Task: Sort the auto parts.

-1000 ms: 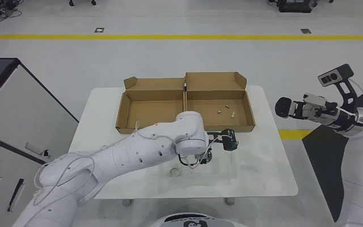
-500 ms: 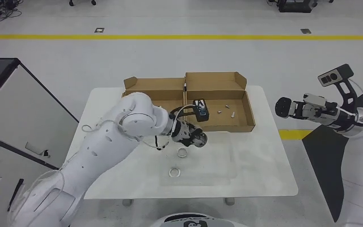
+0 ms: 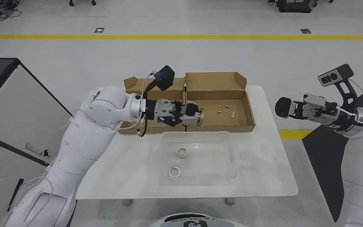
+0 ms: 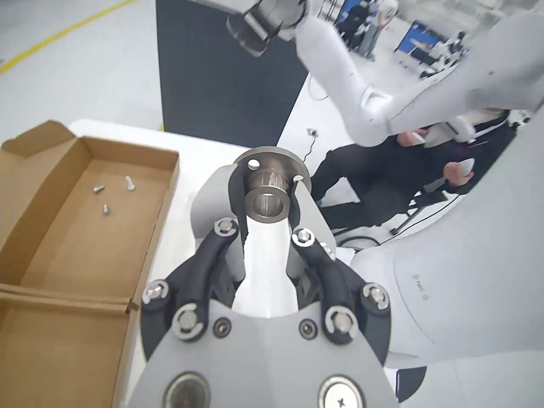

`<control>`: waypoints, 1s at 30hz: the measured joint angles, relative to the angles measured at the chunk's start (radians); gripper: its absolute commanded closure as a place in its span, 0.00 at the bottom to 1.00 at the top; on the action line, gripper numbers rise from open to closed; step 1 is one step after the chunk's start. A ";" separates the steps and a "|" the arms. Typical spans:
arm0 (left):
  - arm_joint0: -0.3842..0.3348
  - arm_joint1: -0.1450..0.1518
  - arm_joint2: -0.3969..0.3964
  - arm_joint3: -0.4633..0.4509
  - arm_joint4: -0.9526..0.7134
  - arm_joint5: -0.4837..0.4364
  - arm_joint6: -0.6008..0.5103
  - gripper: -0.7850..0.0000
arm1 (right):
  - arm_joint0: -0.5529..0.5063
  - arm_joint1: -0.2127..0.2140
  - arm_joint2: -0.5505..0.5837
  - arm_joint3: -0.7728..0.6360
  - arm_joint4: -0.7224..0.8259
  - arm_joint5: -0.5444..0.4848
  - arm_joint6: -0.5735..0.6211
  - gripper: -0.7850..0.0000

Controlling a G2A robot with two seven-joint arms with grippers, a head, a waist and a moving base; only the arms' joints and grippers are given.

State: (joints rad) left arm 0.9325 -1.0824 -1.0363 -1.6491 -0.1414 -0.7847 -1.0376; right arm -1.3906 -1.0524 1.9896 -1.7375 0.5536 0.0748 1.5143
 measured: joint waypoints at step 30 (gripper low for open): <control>-0.029 0.077 0.102 -0.019 -0.437 -0.228 0.230 1.00 | 0.000 0.000 0.000 0.000 0.000 0.000 0.000 0.00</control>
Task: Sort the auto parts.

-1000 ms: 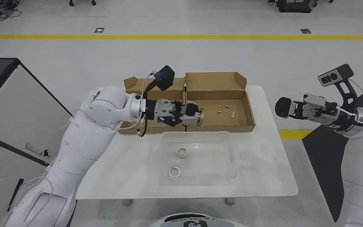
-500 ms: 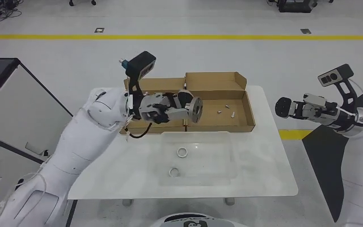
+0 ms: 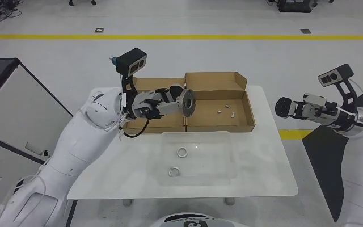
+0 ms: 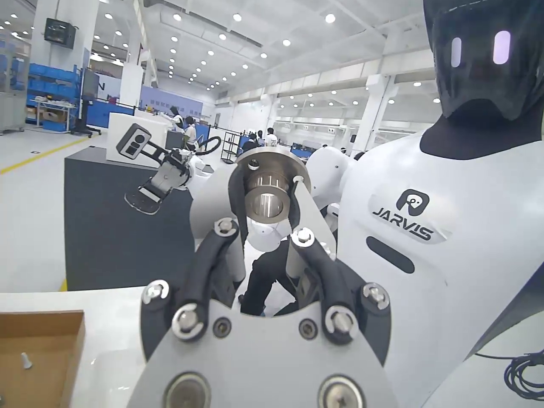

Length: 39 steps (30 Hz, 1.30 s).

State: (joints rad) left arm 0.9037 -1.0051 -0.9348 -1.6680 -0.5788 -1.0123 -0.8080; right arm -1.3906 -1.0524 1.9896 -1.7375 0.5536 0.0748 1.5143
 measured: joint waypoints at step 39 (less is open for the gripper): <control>0.109 -0.081 -0.088 -0.043 -0.122 0.027 -0.027 1.00 | 0.000 0.000 0.000 0.000 0.000 0.000 0.000 0.00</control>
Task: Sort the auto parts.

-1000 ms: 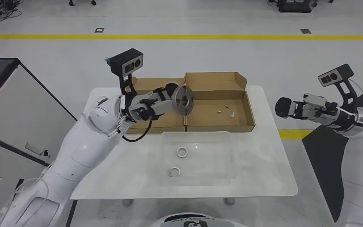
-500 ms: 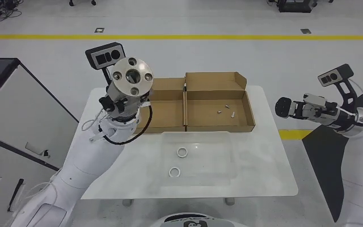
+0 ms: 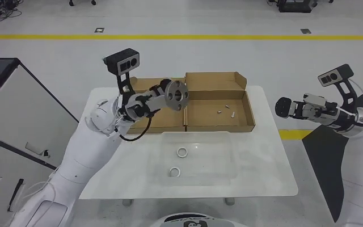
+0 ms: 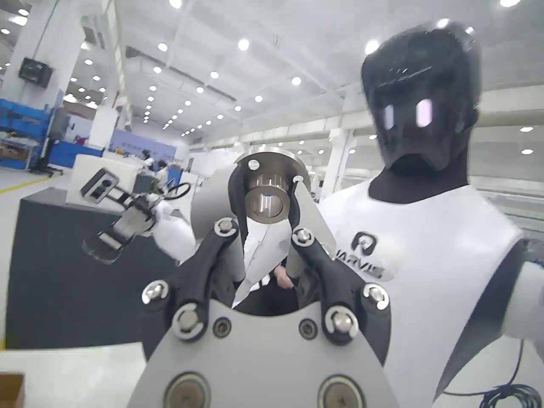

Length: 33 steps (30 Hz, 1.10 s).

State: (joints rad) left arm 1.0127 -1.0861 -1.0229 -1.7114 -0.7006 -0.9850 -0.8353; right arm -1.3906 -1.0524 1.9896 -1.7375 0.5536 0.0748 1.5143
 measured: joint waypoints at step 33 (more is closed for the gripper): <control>0.036 -0.014 -0.040 -0.061 -0.064 -0.028 0.028 1.00 | 0.000 0.000 0.000 0.000 0.000 0.000 0.000 0.00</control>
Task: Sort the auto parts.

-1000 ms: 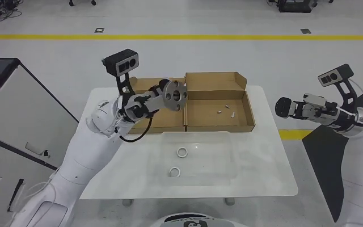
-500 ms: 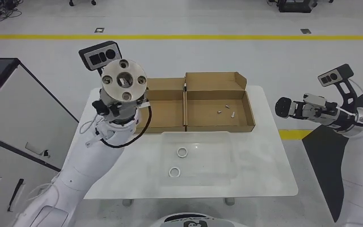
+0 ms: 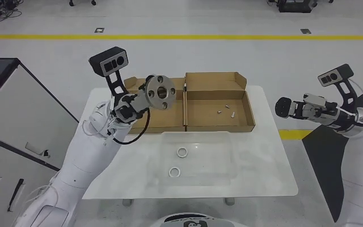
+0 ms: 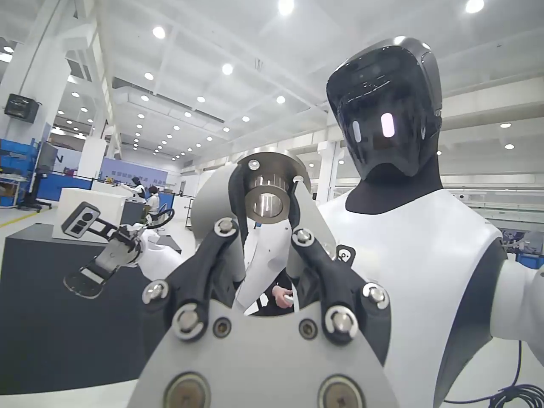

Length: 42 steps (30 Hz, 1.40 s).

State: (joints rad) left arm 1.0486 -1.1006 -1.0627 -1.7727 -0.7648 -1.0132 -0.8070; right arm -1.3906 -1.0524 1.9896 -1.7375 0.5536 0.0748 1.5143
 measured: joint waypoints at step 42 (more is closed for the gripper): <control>0.033 -0.051 -0.076 -0.083 -0.094 0.139 0.060 1.00 | 0.000 0.000 0.000 0.000 0.000 0.000 0.000 0.00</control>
State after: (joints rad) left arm 1.0817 -1.1516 -1.1389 -1.8561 -0.8587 -0.8740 -0.7472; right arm -1.3906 -1.0524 1.9896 -1.7375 0.5536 0.0748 1.5143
